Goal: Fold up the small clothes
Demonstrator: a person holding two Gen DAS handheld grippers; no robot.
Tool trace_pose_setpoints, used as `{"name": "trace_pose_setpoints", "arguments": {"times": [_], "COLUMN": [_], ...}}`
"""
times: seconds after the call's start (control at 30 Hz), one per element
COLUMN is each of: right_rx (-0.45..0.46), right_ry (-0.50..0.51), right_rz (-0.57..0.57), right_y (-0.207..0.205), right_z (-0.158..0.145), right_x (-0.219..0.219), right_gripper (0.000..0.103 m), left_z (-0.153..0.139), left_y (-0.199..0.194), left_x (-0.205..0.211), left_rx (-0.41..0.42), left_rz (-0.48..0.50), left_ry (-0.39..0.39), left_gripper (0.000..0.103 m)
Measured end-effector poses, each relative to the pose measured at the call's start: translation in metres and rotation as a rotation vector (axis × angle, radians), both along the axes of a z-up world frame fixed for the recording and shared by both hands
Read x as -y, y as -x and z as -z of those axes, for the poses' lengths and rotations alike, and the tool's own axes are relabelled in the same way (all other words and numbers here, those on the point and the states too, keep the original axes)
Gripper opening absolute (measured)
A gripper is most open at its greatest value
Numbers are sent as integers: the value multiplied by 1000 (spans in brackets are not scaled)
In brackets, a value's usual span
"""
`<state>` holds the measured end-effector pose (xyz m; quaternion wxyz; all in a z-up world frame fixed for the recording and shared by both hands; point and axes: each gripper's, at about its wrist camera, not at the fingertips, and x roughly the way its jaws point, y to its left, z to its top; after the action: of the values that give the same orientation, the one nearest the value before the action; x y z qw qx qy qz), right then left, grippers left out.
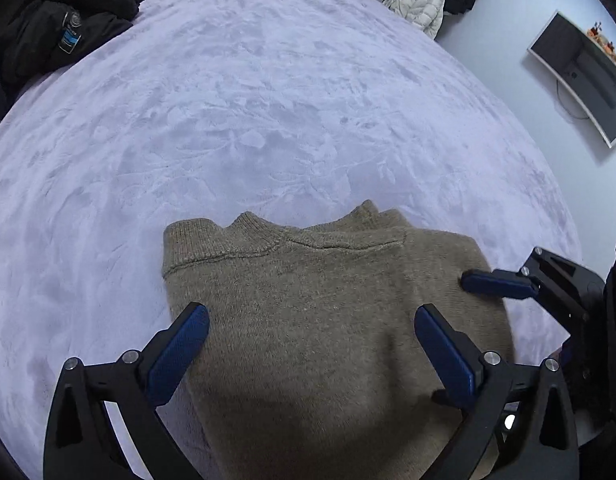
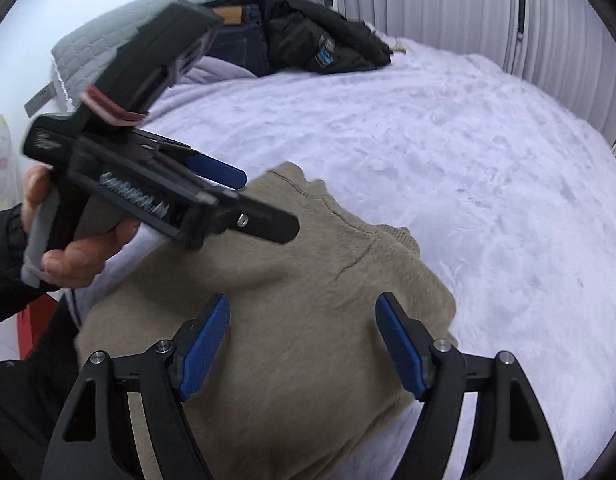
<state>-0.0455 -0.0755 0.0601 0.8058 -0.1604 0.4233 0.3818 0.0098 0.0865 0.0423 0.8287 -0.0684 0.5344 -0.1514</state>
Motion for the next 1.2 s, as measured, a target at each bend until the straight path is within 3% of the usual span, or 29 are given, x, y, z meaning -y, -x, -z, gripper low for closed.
{"name": "trace_pose_setpoints", "arguments": {"times": [0.1, 0.23, 0.37, 0.5, 0.63, 0.73, 0.87, 1.07, 1.2], "right_rx": [-40, -119, -59, 21, 54, 96, 62, 128, 183], "right_ry": [72, -32, 10, 9, 78, 98, 64, 136, 94], "right_rz": [48, 99, 118, 11, -73, -65, -7, 45, -2], "right_y": [-26, -35, -14, 30, 63, 71, 68, 96, 122], "right_z": [27, 34, 13, -5, 5, 16, 18, -3, -16], "right_x": [2, 24, 18, 10, -11, -16, 4, 17, 7], "right_gripper": [79, 80, 80, 81, 81, 80, 80, 81, 81], "left_z": [29, 31, 16, 6, 9, 8, -3, -35, -27], "left_y": [-8, -8, 10, 33, 45, 55, 73, 135, 167], "left_x": [8, 1, 1, -1, -6, -9, -16, -24, -29], "left_rx": [-67, -62, -7, 23, 23, 34, 58, 152, 132], "left_rz": [-4, -14, -36, -39, -53, -61, -72, -79, -55], "left_ry": [-139, -120, -189, -208, -222, -238, -247, -263, -211], "left_gripper": [103, 103, 103, 103, 103, 103, 103, 103, 103]}}
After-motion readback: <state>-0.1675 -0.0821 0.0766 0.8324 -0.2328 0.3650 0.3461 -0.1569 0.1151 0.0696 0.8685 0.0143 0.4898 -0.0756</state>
